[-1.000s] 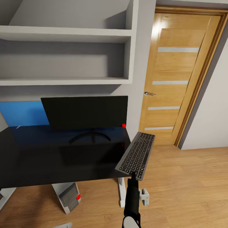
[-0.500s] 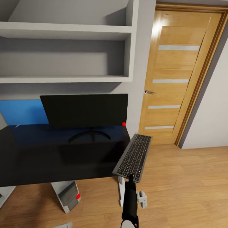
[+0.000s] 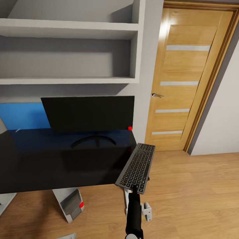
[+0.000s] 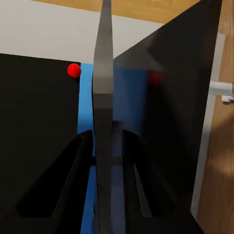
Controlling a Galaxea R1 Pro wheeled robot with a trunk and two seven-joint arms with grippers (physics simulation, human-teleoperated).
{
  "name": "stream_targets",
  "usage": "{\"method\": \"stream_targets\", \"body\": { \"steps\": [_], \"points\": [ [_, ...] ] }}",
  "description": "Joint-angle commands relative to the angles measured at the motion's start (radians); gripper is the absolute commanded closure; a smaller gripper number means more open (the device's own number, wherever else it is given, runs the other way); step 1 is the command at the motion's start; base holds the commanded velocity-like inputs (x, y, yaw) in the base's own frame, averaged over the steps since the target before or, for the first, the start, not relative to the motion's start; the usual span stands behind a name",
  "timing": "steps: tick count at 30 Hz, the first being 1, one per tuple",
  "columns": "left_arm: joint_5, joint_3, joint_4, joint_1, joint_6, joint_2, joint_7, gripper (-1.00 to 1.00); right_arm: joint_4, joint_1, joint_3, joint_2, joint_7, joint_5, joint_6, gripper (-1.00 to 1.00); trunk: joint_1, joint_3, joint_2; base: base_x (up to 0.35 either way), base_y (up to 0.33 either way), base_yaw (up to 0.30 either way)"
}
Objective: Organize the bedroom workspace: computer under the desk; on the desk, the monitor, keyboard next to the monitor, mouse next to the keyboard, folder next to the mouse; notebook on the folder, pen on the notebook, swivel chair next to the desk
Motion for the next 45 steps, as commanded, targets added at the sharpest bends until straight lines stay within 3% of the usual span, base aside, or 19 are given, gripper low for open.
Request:
{"method": "stream_targets", "body": {
  "steps": [1,14,19,31,32,45],
  "points": [
    [0.0,0.002,-0.001,0.0,-0.002,-0.001,0.001,-1.0,0.001,-0.001,0.002,0.0,0.014,-0.011,-0.004,1.0,0.004,-0.004,-0.008,0.0,0.0,0.0],
    [0.0,0.0,-0.001,0.0,-0.002,-0.001,0.001,-1.0,0.0,-0.001,0.002,0.0,0.012,-0.01,0.001,1.0,0.054,-0.045,-0.099,0.0,0.0,0.0],
    [0.0,0.001,-0.001,0.0,-0.002,0.0,0.001,-1.0,0.0,-0.001,0.035,0.0,0.014,-0.009,0.001,1.0,0.073,-0.06,-0.134,0.0,0.0,0.0],
    [0.001,0.003,-0.001,0.0,-0.002,0.0,0.001,-1.0,0.003,-0.001,0.033,0.0,0.008,-0.009,0.002,1.0,0.073,-0.06,-0.134,0.0,0.0,0.0],
    [0.001,0.003,-0.001,0.0,-0.002,0.0,0.001,-1.0,0.004,-0.001,0.033,0.0,0.008,-0.009,0.002,-1.0,0.073,-0.06,-0.134,0.0,0.0,0.0],
    [0.001,0.004,-0.001,0.0,-0.002,0.001,-0.004,-1.0,0.005,-0.001,0.03,0.0,-0.019,-0.009,0.005,-1.0,0.073,-0.06,-0.134,0.0,0.0,0.0]
  ]
}}
